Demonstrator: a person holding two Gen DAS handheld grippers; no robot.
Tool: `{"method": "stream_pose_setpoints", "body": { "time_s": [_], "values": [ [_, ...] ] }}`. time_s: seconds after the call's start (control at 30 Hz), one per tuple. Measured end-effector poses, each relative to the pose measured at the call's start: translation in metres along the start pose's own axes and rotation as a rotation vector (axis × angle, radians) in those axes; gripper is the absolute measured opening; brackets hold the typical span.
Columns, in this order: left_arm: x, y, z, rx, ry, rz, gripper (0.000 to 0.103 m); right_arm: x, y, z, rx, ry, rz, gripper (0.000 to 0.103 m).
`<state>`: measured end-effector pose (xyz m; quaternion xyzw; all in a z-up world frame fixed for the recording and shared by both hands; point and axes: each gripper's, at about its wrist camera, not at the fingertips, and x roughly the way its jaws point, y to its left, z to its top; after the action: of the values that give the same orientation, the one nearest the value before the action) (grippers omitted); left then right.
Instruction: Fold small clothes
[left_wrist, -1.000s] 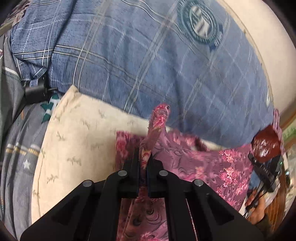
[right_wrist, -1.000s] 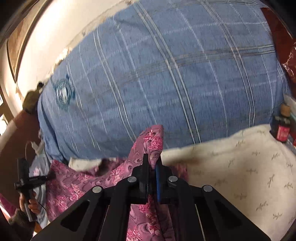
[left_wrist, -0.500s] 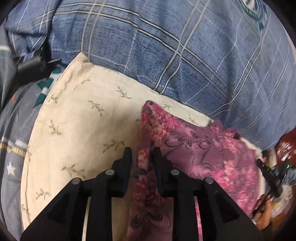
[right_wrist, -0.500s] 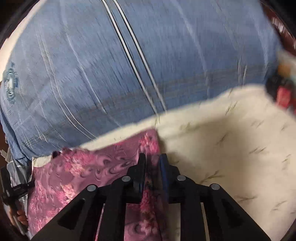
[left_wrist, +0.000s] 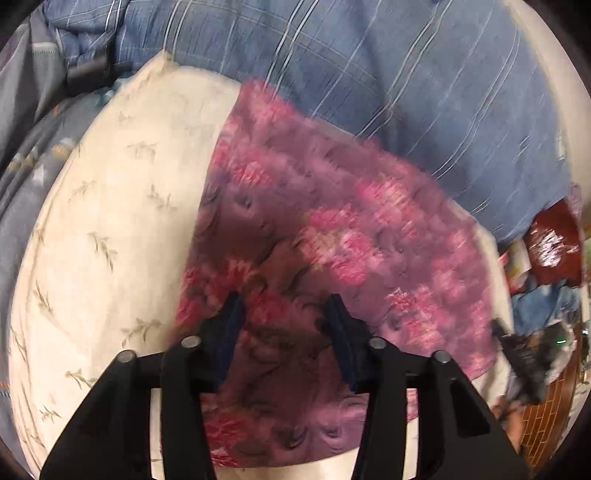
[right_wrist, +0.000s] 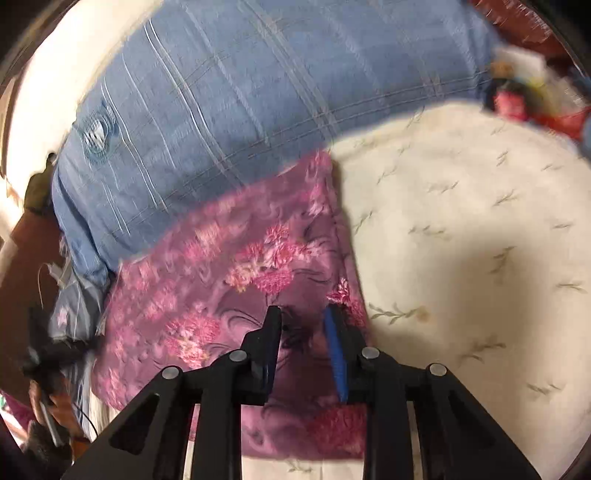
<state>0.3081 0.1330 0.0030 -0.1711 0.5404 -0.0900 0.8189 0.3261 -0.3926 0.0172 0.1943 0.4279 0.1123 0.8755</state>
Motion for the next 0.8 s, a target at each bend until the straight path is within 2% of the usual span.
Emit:
{"method": "stream_pose_setpoints", "body": {
  "time_s": [0.03,0.07,0.1,0.17,0.23,0.27,0.33,0.4,0.43,0.47,0.53,0.63,0.67,0.7,0.73,0.77,0.8],
  "values": [
    [-0.008,-0.002,0.0,-0.001,-0.002,0.012,0.038,-0.004,0.001,0.002,0.021,0.018,-0.001,0.029],
    [-0.016,-0.002,0.0,-0.021,0.004,-0.005,0.038,-0.015,0.001,0.0,0.052,0.007,0.037,0.029],
    [-0.028,0.0,-0.002,-0.054,-0.003,-0.065,0.038,-0.024,0.002,-0.003,0.064,-0.009,0.068,0.03],
    [-0.047,0.002,-0.008,-0.082,-0.018,-0.145,0.041,-0.044,0.001,-0.017,0.087,-0.039,0.103,0.047],
    [-0.061,0.003,-0.021,-0.089,-0.033,-0.174,0.048,-0.057,-0.007,-0.033,0.14,-0.056,0.123,0.054],
    [-0.066,0.004,-0.03,-0.096,-0.04,-0.183,0.055,-0.06,-0.013,-0.045,0.189,-0.056,0.147,0.054],
    [-0.066,0.009,-0.048,-0.132,-0.034,-0.209,0.061,-0.057,-0.025,-0.064,0.287,-0.053,0.176,0.054],
    [-0.054,0.016,-0.067,-0.178,0.004,-0.269,0.061,-0.048,-0.036,-0.08,0.363,-0.053,0.151,0.054],
    [-0.049,0.019,-0.077,-0.204,0.027,-0.273,0.061,-0.042,-0.039,-0.082,0.393,-0.055,0.173,0.053],
    [-0.043,0.023,-0.08,-0.226,0.042,-0.273,0.061,-0.041,-0.04,-0.081,0.409,-0.087,0.189,0.053],
    [-0.034,0.03,-0.088,-0.272,0.072,-0.279,0.061,-0.032,-0.038,-0.07,0.417,-0.079,0.195,0.057],
    [-0.031,0.035,-0.086,-0.344,0.05,-0.316,0.061,-0.02,-0.037,-0.056,0.422,-0.087,0.226,0.06],
    [-0.029,0.034,-0.082,-0.365,0.05,-0.321,0.061,-0.016,-0.037,-0.053,0.421,-0.087,0.251,0.049],
    [-0.027,0.032,-0.078,-0.376,0.045,-0.328,0.061,-0.015,-0.038,-0.05,0.424,-0.085,0.276,0.031],
    [-0.027,0.029,-0.073,-0.377,0.036,-0.321,0.051,-0.014,-0.04,-0.046,0.434,-0.074,0.326,0.008],
    [-0.026,0.026,-0.069,-0.374,0.026,-0.318,0.03,-0.016,-0.042,-0.043,0.442,-0.074,0.353,0.006],
    [-0.028,0.022,-0.064,-0.367,0.012,-0.322,0.022,-0.026,-0.042,-0.04,0.425,-0.107,0.37,0.006]
  ]
}}
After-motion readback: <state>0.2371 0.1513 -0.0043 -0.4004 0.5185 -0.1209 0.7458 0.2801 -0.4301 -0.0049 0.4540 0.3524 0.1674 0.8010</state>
